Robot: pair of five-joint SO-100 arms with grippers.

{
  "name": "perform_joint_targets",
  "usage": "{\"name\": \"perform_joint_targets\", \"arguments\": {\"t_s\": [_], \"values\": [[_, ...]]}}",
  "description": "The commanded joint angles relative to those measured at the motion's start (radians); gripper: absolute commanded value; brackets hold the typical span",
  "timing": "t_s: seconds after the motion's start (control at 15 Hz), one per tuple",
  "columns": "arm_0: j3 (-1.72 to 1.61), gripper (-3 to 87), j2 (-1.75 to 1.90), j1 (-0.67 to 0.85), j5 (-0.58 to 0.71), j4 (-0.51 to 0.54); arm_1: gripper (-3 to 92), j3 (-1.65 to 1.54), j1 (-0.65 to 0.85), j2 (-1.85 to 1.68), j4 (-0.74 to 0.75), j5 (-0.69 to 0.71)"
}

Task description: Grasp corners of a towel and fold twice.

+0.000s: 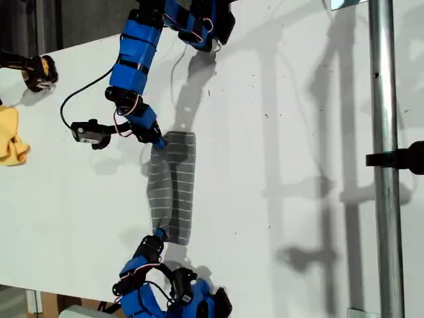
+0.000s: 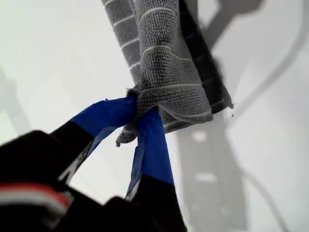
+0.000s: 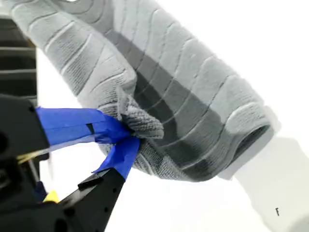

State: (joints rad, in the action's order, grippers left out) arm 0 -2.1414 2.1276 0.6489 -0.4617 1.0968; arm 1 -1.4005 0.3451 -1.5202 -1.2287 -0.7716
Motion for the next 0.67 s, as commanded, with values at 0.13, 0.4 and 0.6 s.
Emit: {"name": "perform_joint_targets", "arguments": {"t_s": [0.13,0.4,0.6], "values": [[-0.058,-1.0,0.005,-0.063,-0.064,0.000,-0.2,0.005,-0.069,0.055,-0.063,-0.057],[-0.121,-1.0,-0.038,-0.064,-0.098,-0.026,-0.2,0.008,-0.112,0.202,-0.075,-0.110],[-0.127,-1.0,-0.123,-0.060,-0.127,-0.040,-0.2,0.015,-0.120,0.301,-0.075,-0.141]]}}
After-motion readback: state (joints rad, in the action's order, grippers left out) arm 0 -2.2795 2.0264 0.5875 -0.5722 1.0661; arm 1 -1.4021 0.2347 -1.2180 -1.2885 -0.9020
